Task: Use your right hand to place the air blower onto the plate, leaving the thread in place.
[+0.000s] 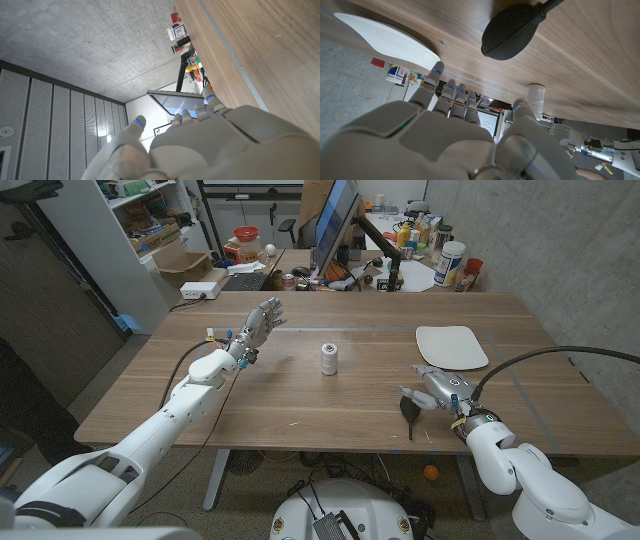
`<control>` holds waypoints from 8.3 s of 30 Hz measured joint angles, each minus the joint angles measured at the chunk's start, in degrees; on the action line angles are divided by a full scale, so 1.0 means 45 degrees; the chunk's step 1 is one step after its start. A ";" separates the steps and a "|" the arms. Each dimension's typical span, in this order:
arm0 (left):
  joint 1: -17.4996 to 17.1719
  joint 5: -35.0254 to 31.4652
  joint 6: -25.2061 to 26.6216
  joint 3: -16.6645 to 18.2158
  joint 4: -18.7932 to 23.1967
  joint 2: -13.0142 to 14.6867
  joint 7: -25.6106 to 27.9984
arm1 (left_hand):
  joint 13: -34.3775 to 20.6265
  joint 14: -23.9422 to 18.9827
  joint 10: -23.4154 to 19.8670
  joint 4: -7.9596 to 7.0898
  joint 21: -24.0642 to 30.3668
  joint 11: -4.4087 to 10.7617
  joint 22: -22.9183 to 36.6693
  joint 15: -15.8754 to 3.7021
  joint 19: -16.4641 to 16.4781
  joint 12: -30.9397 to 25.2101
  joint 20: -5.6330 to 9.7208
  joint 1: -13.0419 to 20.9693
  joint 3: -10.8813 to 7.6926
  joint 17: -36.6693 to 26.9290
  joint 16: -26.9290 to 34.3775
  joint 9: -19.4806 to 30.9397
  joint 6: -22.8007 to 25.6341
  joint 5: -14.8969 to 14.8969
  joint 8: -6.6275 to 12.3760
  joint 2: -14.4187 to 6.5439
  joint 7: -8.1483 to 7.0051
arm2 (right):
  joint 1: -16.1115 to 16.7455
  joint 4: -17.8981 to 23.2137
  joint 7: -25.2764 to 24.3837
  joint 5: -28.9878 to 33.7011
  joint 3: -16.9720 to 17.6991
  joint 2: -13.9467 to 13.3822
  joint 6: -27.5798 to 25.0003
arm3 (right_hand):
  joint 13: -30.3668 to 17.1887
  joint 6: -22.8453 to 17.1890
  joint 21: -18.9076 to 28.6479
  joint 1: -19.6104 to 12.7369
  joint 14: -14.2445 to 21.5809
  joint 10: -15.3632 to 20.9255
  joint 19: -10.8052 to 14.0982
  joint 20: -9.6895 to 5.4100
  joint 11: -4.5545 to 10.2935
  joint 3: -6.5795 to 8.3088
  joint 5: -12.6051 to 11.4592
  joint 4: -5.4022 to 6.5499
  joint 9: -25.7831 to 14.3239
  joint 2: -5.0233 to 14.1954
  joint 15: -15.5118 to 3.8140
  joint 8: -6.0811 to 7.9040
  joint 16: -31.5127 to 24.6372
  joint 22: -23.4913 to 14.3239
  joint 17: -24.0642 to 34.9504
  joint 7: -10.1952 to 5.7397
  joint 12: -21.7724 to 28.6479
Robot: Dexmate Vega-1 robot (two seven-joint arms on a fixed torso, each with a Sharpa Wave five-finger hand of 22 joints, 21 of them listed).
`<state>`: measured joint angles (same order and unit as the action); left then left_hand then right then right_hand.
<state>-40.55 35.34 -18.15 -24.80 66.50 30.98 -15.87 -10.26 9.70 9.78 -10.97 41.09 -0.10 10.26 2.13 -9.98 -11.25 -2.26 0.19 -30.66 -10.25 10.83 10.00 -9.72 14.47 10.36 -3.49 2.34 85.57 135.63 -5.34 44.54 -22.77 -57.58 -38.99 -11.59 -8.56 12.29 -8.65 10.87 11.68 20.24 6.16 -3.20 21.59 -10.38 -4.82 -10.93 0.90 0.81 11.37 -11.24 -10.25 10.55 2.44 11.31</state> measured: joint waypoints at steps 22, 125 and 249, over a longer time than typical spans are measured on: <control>0.0043 -0.0016 -0.0026 -0.0017 -0.0120 -0.0007 -0.0074 | 0.0000 0.0000 0.0000 0.0000 -0.0047 0.0000 0.0000 -0.0001 0.0000 0.0000 0.0000 0.0000 0.0000 0.0000 0.0000 -0.0001 -0.0048 0.0000 0.0000 0.0000 0.0048 | -0.1104 0.0255 0.1229 0.0146 -0.1424 -0.0556 -0.1682 | 0.0001 0.0336 0.0201 -0.0241 0.0297 -0.0303 0.0771 0.0315 0.0096 -0.0019 0.0000 -0.0235 -0.0031 -0.0064 -0.0068 -0.0099 -0.0051 0.0000 -0.0036 -0.0339 0.0000; 0.0913 -0.0073 -0.0428 -0.0153 -0.1824 -0.0497 -0.0833 | 0.0000 0.0046 0.0000 0.0000 -0.0234 0.0000 -0.0002 0.0046 0.0001 0.0000 0.0001 0.0000 0.0000 0.0000 0.0000 -0.0001 -0.0045 0.0099 0.0000 0.0000 0.0045 | -0.2061 -0.0449 0.1603 0.1288 -0.2228 0.0559 -0.2092 | -0.7072 -0.8475 0.8953 -1.0241 1.2760 0.8341 1.0355 -0.4145 0.1546 -0.3194 -0.3193 0.0421 -0.4220 0.1965 -0.2887 0.3564 -0.9508 -0.4517 1.3191 -0.0507 0.9469; -0.1335 0.0692 -0.0934 0.0373 0.1810 0.0898 -0.1442 | 0.0000 0.0048 0.0000 0.0000 -0.0421 0.0000 -0.0002 0.0048 0.0052 0.0000 -0.0050 0.0000 0.0000 0.0000 0.0000 -0.0001 -0.0045 0.0099 0.0000 0.0000 0.0045 | -0.8281 -0.4635 0.2859 0.4136 -0.2909 0.1662 0.2576 | -0.7366 -0.8316 0.9988 -1.0973 1.2666 0.8102 0.9290 -0.3848 0.1805 -0.3440 -0.2254 0.1166 -0.4233 0.1726 -0.2935 0.3558 -0.7508 -0.3268 1.3037 -0.1076 0.9116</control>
<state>-46.55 38.46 -22.35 -23.12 74.65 35.02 -22.36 -10.26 9.91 9.78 -10.97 39.19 -0.10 10.25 2.34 -9.74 -11.25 -2.49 0.19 -30.66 -10.25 10.83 10.00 -9.93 14.91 10.36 -3.49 2.54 48.30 114.77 7.53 63.15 -35.86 -50.10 -27.39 -44.73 -45.98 57.24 -58.03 67.87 48.14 62.05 -11.15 4.93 6.11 -20.52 0.42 -29.98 8.67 -12.40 27.38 -45.03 -24.96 69.22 -2.40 52.33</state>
